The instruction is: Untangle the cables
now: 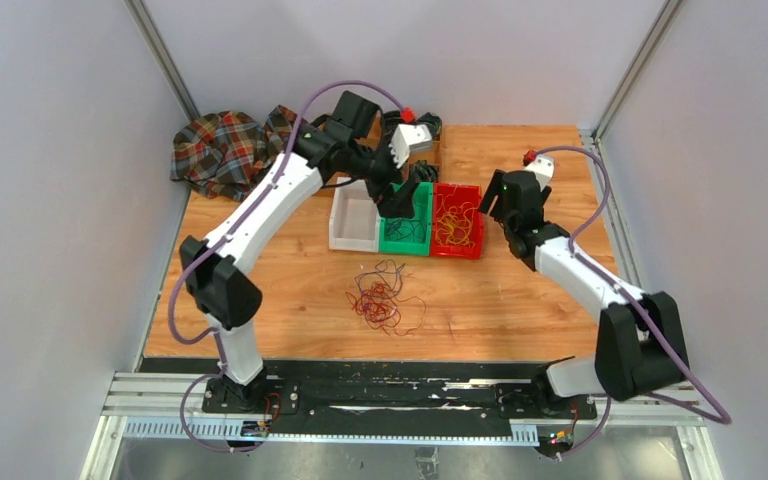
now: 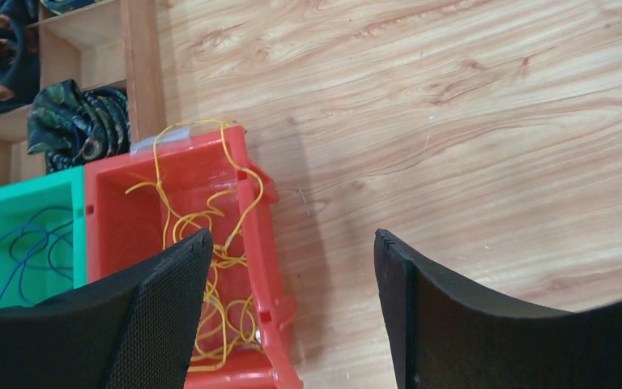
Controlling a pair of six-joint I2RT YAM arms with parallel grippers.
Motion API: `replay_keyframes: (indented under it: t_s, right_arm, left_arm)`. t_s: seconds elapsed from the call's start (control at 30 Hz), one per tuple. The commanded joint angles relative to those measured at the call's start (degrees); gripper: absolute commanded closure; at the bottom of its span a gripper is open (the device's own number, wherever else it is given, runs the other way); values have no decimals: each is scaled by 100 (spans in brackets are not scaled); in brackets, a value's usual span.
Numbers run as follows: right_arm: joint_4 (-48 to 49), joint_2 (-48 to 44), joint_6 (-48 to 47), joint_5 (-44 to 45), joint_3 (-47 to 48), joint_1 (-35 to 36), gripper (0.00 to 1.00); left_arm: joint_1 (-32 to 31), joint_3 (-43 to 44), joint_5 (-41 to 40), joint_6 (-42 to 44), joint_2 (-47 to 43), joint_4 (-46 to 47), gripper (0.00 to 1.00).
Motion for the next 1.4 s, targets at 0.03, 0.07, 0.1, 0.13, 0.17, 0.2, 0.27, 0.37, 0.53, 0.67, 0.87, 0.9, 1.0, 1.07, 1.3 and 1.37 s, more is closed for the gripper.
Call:
replay_keyframes:
  t_s: [0.03,0.07,0.1,0.13,0.17,0.2,0.27,0.37,0.53,0.67,0.87,0.9,1.0,1.07,1.3,1.37]
  right_arm:
    - [-70,790,255,-469,628,-302,30]
    - [-64,909,265,-550,695,-338,31]
    - [-42,1022,293,-653,754,-379,31]
    - [-17,1130,316,-773,818,-414,32]
    - [11,1247,339,-901,885,-443,34]
    - [31,1352,338,-1034,967,-455,36]
    - [18,1560,295,-1188,1137,-457,40]
    - [-15,1802,195,-1170,1288,-459,45]
    - [-15,2151,172,-1263,1408,-523,54]
    - [194,2199,179,-1335,1313,-548,69]
    - [466,2021,37,-1379,1123,-553,85]
    - [450,2019,14,-1407,1130,-556,81]
    - [373,2032,-31,-1427,1158,-550,65]
    - [356,2034,-65,-1377,1154,-556,63]
    - [358,1982,-237,-1205,1171,-551,67]
    - [394,1973,-269,-1198,1176,-551,71]
  left_arm:
    - [93,-1098,-826,524,-1067,-77,4]
    - [166,-1322,-819,591,-1250,-76,4]
    - [242,-1494,-752,609,-1414,-76,4]
    - [330,-1645,-695,604,-1530,-71,4]
    - [413,-1754,-677,584,-1629,-75,4]
    - [495,-1830,-696,546,-1718,-76,3]
    - [680,-1902,-745,431,-1781,-82,4]
    - [967,-1993,-687,325,-1891,-80,4]
    - [1174,-2285,-683,499,-2214,-61,5]
    - [1216,-2600,-626,453,-2483,159,5]
    - [1225,-2861,-685,464,-2639,309,7]
    - [1227,-2878,-665,462,-2652,317,7]
    - [1236,-2893,-595,432,-2672,337,7]
    - [1240,-2885,-574,394,-2678,346,7]
    - [1239,-3000,-592,365,-2750,409,7]
    - [1234,-3043,-603,360,-2765,428,8]
